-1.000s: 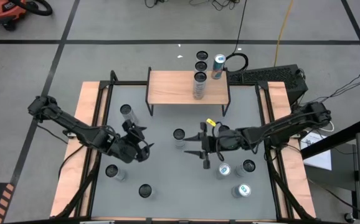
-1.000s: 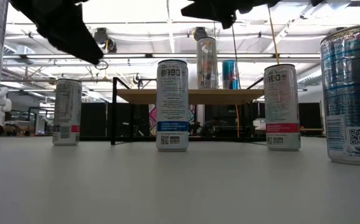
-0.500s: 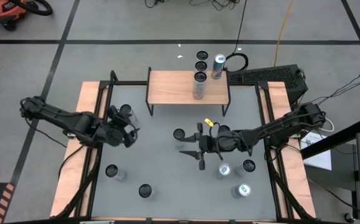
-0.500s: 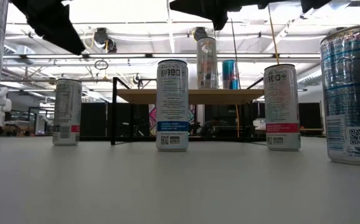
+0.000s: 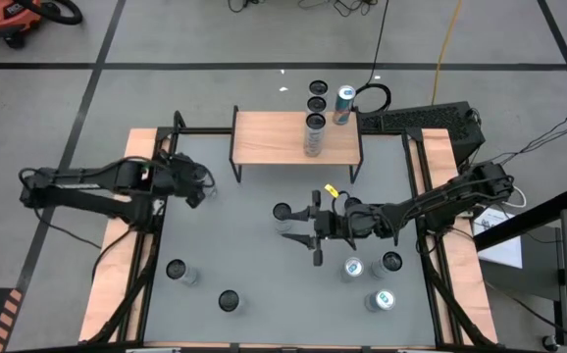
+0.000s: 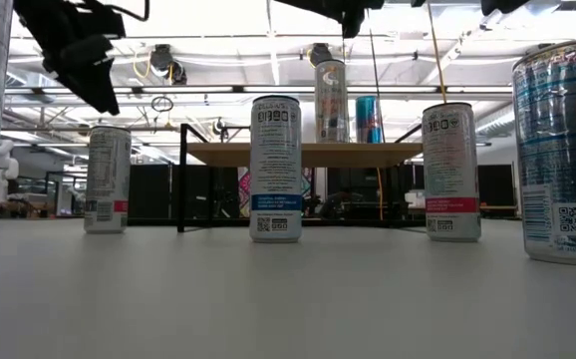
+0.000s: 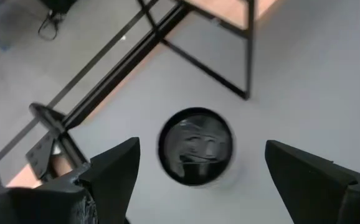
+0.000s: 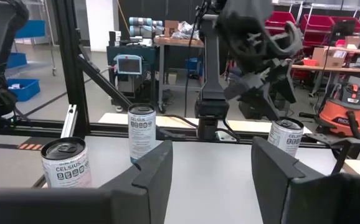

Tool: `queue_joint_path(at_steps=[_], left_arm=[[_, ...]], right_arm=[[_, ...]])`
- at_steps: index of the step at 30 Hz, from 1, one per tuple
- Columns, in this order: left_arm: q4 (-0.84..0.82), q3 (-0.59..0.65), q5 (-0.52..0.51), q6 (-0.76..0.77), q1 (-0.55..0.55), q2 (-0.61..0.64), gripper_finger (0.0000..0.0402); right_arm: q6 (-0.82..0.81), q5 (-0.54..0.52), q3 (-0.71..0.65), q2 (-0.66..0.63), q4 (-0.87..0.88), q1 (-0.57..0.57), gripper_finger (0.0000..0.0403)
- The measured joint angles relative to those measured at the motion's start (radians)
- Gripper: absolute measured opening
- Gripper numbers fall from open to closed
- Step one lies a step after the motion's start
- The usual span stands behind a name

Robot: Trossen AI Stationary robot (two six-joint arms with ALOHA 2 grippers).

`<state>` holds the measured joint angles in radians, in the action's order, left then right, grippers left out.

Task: Place canned beverage on shelf
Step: Put the top left white pink soda can on the shelf

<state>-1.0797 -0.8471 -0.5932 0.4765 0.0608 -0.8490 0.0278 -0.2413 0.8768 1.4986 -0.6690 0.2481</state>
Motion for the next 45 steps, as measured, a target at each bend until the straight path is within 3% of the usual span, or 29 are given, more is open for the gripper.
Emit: queue_joint_path(at_steps=[7,11,16,23,29,33,39,45], left_arm=[[0.038,0.0,0.077,-0.126,0.138,-0.002,0.0338],[0.071,0.0,0.174,-0.197,0.189,-0.011,0.0353],[0.068,0.0,0.175,-0.227,0.239,-0.04,0.0371],[0.056,0.0,0.198,-0.232,0.284,-0.101,0.0373],[0.046,0.026,0.305,-0.27,0.319,-0.155,0.0372],[0.054,0.057,0.322,-0.281,0.333,-0.181,0.0372],[0.111,0.059,0.278,-0.275,0.333,-0.165,0.0372],[0.121,0.059,0.338,-0.281,0.333,-0.149,0.0367]], right_arm=[[0.025,0.001,0.0,0.0,0.026,0.0,0.015],[0.056,0.002,0.0,0.0,0.025,0.0,0.015],[0.068,0.002,0.0,0.0,0.023,0.0,0.015],[0.071,0.002,0.0,0.0,0.024,0.0,0.015],[0.064,0.002,0.0,0.0,0.024,0.0,0.015],[0.063,0.002,0.0,0.0,0.026,0.0,0.015],[0.064,0.003,0.0,0.0,0.031,0.0,0.015],[0.064,0.003,0.0,0.0,0.05,0.0,0.015]])
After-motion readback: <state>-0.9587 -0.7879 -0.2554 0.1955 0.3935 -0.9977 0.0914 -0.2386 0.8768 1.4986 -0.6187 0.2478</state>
